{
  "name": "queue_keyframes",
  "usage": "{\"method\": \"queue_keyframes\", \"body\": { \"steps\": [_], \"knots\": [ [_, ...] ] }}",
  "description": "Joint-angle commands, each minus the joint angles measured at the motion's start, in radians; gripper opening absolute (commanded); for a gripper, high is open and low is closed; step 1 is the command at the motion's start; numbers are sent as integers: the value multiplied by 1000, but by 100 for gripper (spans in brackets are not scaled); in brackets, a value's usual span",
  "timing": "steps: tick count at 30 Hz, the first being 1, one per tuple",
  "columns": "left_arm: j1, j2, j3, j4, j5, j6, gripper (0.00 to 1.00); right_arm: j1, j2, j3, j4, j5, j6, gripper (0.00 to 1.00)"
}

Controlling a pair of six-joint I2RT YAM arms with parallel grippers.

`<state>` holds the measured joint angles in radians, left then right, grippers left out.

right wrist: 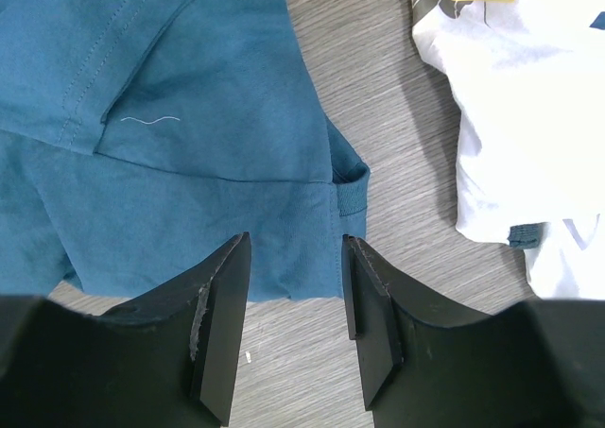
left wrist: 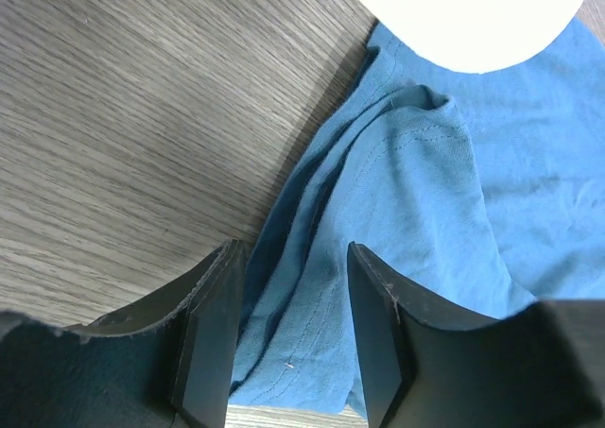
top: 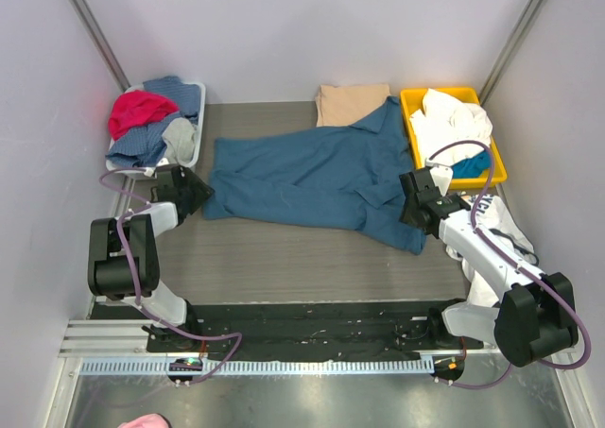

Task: Fold and stack the t-shirts
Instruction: Fold the tshirt

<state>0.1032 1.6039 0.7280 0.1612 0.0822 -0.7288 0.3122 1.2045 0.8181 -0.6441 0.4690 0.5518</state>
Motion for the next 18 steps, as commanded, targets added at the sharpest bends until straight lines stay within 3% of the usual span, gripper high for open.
{"method": "queue_keyframes", "body": {
  "steps": [1,13,18],
  "knots": [
    [10,-13,28,40,25,-7,50,-1,3,-5,17,8,-7,50],
    [12,-21,37,31,31,-14,32,-2,6,-5,17,17,-6,50],
    [13,-24,37,28,37,-18,13,-1,3,-2,6,51,7,50]
  ]
}}
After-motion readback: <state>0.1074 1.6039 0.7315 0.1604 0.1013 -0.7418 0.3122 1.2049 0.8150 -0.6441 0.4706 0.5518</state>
